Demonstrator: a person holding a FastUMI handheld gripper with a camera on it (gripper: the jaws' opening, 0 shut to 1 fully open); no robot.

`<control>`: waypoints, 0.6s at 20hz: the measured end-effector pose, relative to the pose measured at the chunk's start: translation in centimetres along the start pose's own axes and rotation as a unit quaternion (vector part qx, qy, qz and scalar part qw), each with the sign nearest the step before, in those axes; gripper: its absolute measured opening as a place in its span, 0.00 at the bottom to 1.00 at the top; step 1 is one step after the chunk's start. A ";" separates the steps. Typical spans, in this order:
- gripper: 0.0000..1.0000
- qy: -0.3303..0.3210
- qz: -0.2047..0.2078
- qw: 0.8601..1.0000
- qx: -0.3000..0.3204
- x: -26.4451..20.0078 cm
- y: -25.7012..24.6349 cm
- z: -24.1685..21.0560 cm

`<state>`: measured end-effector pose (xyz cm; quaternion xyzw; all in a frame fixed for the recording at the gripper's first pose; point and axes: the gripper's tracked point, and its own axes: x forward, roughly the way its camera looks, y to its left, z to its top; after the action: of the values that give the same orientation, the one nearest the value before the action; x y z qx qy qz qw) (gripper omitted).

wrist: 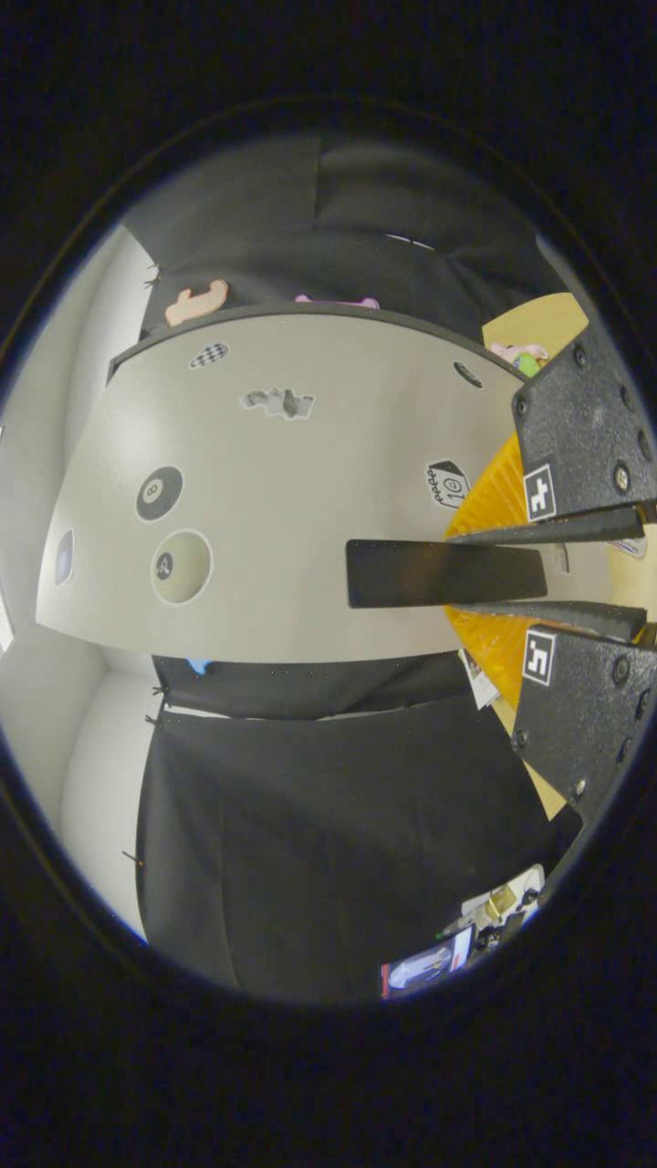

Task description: Open the shoe cabinet door, grab the shoes and put them into the shoe cabinet, then close the shoe cabinet door.

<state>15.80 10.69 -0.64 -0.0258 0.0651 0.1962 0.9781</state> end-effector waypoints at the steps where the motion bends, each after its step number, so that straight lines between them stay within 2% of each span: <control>1: 0.30 -0.002 0.002 1.000 -0.002 -0.4 -0.2 0.0; 5: 0.28 -0.010 0.011 1.000 0.000 -2.1 -1.2 -0.1; 12: 0.25 -0.035 -0.019 0.999 -0.019 -4.2 -4.1 -0.3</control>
<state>13.54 5.32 -0.25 -0.0386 0.0265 0.1799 0.9826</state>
